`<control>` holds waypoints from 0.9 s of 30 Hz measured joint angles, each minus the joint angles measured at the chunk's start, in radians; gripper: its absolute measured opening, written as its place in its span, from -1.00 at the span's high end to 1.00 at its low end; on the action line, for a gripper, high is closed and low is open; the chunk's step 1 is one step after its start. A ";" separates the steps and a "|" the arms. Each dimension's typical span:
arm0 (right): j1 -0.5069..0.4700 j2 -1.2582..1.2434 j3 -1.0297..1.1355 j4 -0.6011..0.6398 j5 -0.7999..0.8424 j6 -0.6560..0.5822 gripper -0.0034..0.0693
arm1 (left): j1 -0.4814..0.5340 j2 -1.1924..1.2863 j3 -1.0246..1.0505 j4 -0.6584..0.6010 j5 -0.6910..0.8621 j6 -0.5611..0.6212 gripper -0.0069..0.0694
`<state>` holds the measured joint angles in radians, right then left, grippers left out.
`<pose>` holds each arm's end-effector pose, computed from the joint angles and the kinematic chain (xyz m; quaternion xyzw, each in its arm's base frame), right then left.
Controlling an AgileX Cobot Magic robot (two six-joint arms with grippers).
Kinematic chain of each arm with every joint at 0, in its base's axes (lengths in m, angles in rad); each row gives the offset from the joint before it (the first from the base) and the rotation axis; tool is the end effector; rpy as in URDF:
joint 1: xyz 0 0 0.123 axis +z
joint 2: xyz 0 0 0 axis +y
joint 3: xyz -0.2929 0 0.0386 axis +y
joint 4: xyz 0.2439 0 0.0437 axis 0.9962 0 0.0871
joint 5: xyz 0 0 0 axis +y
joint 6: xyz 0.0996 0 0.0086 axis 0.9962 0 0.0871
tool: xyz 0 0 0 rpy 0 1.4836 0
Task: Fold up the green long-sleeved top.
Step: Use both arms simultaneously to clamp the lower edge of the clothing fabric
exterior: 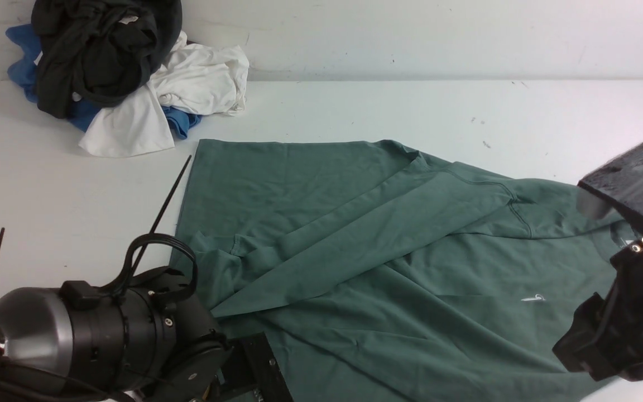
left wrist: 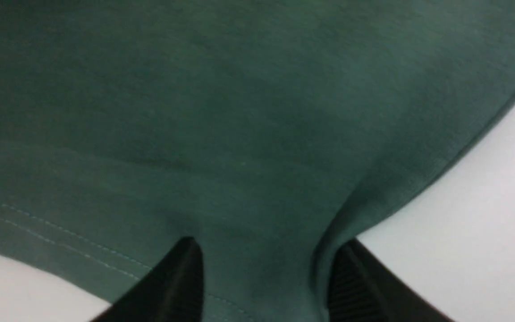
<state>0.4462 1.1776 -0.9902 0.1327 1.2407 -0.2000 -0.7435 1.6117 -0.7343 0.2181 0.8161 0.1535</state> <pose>0.1696 0.0950 0.3093 -0.3013 0.9444 0.0783 0.1056 0.1856 -0.1492 0.1557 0.4994 0.8627 0.0797 0.0058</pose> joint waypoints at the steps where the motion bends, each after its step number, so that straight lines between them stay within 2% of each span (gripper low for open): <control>1: 0.000 -0.001 0.000 -0.011 0.000 0.005 -0.03 | 0.000 0.004 -0.002 0.009 0.006 -0.019 0.17; 4: 0.000 -0.001 0.000 -0.027 0.000 0.008 -0.03 | 0.000 0.004 -0.002 0.017 0.042 -0.036 0.62; 7: 0.000 -0.001 0.000 -0.053 0.000 0.008 -0.05 | 0.012 0.004 -0.002 0.020 0.082 -0.039 0.79; 16: 0.001 0.012 0.101 -0.152 -0.011 0.000 -0.40 | 0.153 -0.083 -0.002 -0.025 0.160 -0.026 0.81; 19: 0.001 0.056 0.232 -0.203 -0.125 -0.042 -0.51 | 0.205 -0.140 -0.002 -0.067 0.161 0.001 0.81; 25: 0.001 0.132 0.360 -0.279 -0.335 -0.108 -0.54 | 0.221 -0.175 -0.002 -0.099 0.161 0.017 0.81; 27: 0.001 0.176 0.369 -0.344 -0.413 -0.134 -0.54 | 0.221 -0.175 -0.001 -0.106 0.156 0.020 0.81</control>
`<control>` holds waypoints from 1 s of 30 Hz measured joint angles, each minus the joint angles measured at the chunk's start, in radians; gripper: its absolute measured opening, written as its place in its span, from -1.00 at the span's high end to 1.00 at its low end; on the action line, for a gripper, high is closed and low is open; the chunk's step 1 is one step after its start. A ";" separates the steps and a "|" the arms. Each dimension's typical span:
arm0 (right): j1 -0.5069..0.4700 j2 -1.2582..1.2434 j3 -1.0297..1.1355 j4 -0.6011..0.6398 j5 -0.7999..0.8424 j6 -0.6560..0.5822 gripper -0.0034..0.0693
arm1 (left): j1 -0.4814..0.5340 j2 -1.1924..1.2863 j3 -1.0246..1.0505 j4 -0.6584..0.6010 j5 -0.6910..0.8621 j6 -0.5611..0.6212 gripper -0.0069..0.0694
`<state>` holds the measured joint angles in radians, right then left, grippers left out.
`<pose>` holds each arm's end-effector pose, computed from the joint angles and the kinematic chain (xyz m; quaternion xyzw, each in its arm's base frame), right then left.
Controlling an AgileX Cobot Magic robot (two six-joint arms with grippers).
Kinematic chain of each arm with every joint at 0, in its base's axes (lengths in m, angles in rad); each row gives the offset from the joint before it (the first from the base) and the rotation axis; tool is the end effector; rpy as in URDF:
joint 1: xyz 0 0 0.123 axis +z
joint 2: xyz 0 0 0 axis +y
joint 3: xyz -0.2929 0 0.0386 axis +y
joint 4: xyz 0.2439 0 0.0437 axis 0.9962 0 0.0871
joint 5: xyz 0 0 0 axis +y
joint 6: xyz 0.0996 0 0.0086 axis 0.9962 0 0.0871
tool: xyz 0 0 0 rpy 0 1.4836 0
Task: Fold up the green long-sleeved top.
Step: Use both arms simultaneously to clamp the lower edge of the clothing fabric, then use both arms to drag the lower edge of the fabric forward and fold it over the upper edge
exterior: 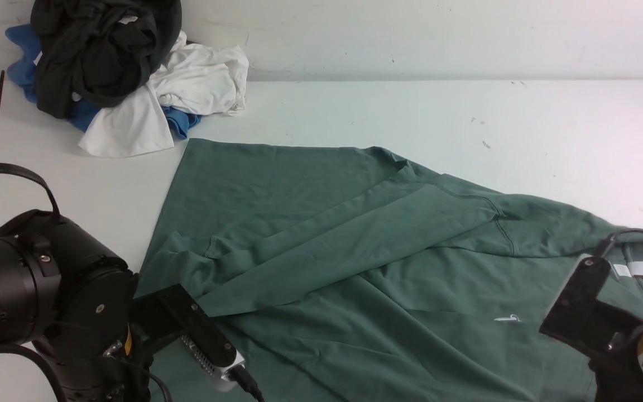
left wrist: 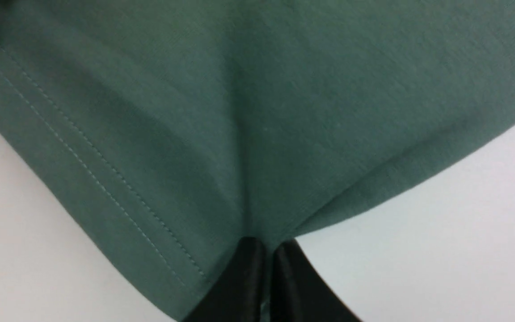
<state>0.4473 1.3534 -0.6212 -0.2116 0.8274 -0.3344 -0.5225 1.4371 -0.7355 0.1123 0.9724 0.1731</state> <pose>0.1832 0.0707 0.1886 -0.4409 0.8926 -0.0783 0.0534 0.1886 -0.0979 0.1949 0.3704 0.9277 0.0468 0.0001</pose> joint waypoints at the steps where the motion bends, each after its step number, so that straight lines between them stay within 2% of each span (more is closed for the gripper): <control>1: 0.000 0.015 0.000 -0.020 -0.024 -0.004 -0.54 | 0.000 0.000 0.000 0.000 -0.001 0.001 0.81; 7: 0.000 0.140 0.000 -0.096 -0.118 -0.013 -0.45 | 0.001 0.000 0.000 -0.001 -0.005 0.001 0.81; 10: 0.000 0.180 -0.010 -0.106 -0.126 -0.017 -0.25 | 0.001 0.000 0.001 -0.001 -0.005 0.001 0.81; 11: 0.000 0.186 -0.014 -0.109 -0.130 -0.017 -0.05 | 0.001 0.000 0.001 -0.001 -0.005 0.001 0.81; 12: 0.000 0.186 -0.014 -0.110 -0.130 -0.017 0.01 | 0.001 0.000 0.001 -0.001 -0.005 0.001 0.81; 13: 0.001 0.187 -0.014 -0.113 -0.132 -0.016 0.21 | 0.001 0.000 0.001 0.001 -0.005 0.001 0.81; 14: 0.001 0.187 -0.012 -0.114 -0.132 -0.015 0.33 | 0.001 0.000 0.001 0.002 -0.005 0.001 0.81; 15: 0.001 0.180 -0.010 -0.114 -0.132 -0.015 0.59 | 0.001 -0.001 0.001 0.007 -0.003 0.001 0.81; 16: 0.001 0.171 -0.009 -0.117 -0.128 -0.015 0.73 | 0.001 -0.002 0.001 0.014 -0.001 0.001 0.81; 18: 0.001 0.128 -0.013 -0.125 -0.106 -0.016 0.86 | 0.001 -0.012 -0.005 0.033 0.006 0.000 0.81; 24: -0.031 0.043 -0.135 -0.147 -0.010 -0.017 0.87 | 0.001 -0.040 -0.097 0.095 0.055 -0.006 0.81; 27: -0.081 0.050 -0.252 -0.125 0.019 -0.043 0.87 | 0.001 -0.040 -0.186 0.154 0.077 -0.006 0.80; 30: -0.145 0.095 -0.401 -0.051 0.054 -0.119 0.87 | 0.013 -0.026 -0.318 0.221 0.098 -0.006 0.78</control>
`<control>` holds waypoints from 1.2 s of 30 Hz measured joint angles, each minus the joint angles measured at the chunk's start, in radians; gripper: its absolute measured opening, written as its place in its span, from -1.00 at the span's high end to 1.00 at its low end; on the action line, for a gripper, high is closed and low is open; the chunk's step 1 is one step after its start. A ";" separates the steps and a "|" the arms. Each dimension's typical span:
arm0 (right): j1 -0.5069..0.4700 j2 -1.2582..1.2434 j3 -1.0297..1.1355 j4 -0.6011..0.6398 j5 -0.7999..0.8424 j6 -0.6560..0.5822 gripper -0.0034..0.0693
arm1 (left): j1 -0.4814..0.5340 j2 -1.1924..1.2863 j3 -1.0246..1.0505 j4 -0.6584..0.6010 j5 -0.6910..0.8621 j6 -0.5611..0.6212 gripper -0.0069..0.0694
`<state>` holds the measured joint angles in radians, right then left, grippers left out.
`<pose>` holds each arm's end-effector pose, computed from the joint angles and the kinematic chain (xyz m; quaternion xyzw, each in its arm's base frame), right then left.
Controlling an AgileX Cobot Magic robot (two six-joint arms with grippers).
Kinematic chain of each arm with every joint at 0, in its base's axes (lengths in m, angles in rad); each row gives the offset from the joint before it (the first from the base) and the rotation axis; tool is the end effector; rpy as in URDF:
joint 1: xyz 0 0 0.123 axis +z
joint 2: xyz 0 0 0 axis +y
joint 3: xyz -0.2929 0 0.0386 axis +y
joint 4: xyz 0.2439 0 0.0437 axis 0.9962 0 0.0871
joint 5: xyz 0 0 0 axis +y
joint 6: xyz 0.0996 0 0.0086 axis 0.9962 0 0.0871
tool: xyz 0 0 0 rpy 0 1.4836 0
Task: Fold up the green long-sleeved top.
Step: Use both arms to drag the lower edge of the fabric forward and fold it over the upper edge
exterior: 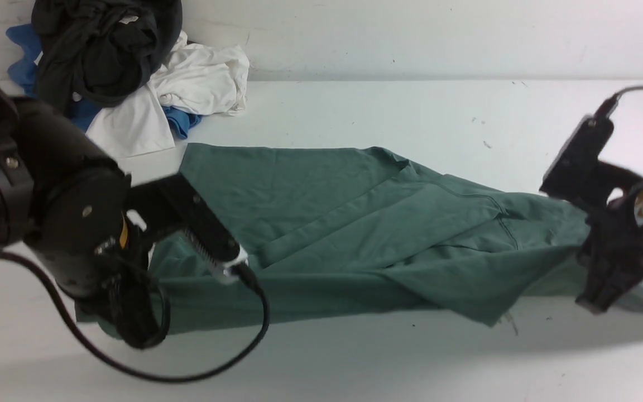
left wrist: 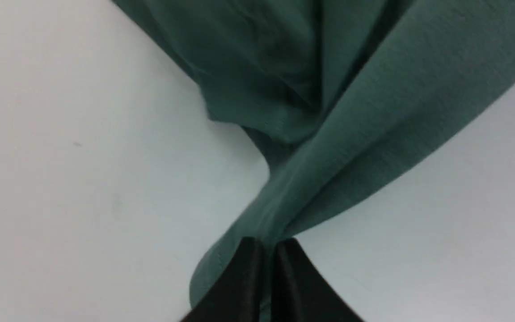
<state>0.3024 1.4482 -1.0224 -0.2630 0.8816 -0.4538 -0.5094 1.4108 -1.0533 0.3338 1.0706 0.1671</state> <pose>0.2712 0.0636 0.2661 -0.4203 0.8834 -0.1269 0.1638 0.2403 -0.1013 0.2812 0.3840 0.9034 0.1324 0.1377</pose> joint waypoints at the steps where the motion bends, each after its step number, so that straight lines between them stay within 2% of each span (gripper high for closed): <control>1: -0.015 0.022 -0.038 0.021 0.007 -0.023 0.87 | 0.010 0.010 -0.040 0.010 0.001 0.001 0.78; 7: -0.069 0.140 -0.253 0.103 0.046 -0.106 0.87 | 0.099 0.106 -0.279 0.023 0.009 0.056 0.78; 15: -0.088 0.320 -0.577 0.125 0.129 -0.173 0.87 | 0.172 0.294 -0.590 0.029 0.024 0.164 0.78; 21: -0.108 0.476 -0.799 0.152 0.191 -0.223 0.87 | 0.205 0.453 -0.802 0.030 0.021 0.203 0.78; 30: -0.145 0.690 -0.967 0.197 0.186 -0.255 0.87 | 0.252 0.662 -0.951 0.025 -0.058 0.213 0.78; 36: -0.178 0.791 -0.998 0.235 0.105 -0.232 0.87 | 0.291 0.791 -0.963 -0.016 -0.176 0.149 0.78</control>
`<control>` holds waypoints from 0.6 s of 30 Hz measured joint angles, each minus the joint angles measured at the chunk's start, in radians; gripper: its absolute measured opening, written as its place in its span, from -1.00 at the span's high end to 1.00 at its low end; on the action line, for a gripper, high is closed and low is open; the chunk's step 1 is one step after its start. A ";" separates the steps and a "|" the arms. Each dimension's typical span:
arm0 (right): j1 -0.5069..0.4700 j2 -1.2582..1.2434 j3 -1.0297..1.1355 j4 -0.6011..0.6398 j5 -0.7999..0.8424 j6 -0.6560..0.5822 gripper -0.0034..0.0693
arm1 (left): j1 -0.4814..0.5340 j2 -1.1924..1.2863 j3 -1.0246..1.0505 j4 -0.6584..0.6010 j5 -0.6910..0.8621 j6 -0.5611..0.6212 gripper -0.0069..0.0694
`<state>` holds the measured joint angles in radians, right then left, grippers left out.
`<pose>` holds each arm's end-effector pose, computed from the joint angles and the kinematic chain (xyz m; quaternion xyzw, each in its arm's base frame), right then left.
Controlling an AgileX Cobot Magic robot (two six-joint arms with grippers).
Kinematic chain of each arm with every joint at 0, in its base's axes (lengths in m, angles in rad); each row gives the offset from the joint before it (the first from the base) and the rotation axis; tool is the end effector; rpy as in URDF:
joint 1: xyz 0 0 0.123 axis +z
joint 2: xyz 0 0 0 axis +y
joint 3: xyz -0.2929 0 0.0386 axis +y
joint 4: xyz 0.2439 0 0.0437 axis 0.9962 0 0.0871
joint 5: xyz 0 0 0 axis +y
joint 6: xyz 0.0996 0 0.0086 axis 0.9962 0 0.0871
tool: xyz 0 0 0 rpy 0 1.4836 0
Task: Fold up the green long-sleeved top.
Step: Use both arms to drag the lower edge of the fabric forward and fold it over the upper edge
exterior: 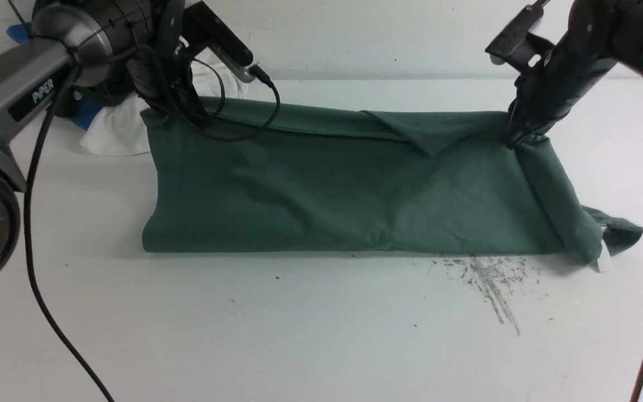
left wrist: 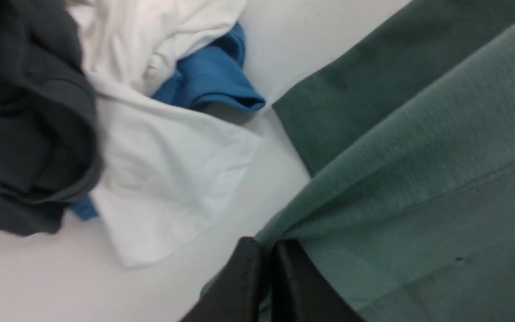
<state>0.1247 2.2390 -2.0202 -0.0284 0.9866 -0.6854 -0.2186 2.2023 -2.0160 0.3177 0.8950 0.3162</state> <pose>0.4994 0.0602 0.2288 -0.3885 0.8936 -0.0749 0.2119 0.4999 -0.0861 0.2544 0.3078 0.8972 0.1600 0.2733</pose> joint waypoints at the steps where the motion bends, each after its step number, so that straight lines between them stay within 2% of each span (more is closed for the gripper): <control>1: -0.002 0.012 0.000 0.002 -0.013 0.006 0.87 | 0.002 0.014 0.000 -0.004 -0.015 -0.011 0.78; 8: -0.013 0.069 0.000 0.012 -0.051 0.024 0.87 | 0.005 0.107 -0.003 -0.035 -0.104 -0.065 0.76; 11: -0.015 0.079 0.000 0.013 -0.065 0.055 0.86 | 0.005 0.132 -0.005 -0.038 -0.111 -0.091 0.68; 18: -0.018 0.091 0.000 -0.001 -0.138 0.147 0.61 | 0.019 0.140 -0.022 -0.035 -0.108 -0.161 0.09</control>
<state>0.1067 2.3301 -2.0205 -0.0296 0.8488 -0.5385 -0.2000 2.3426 -2.0376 0.2831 0.7871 0.1548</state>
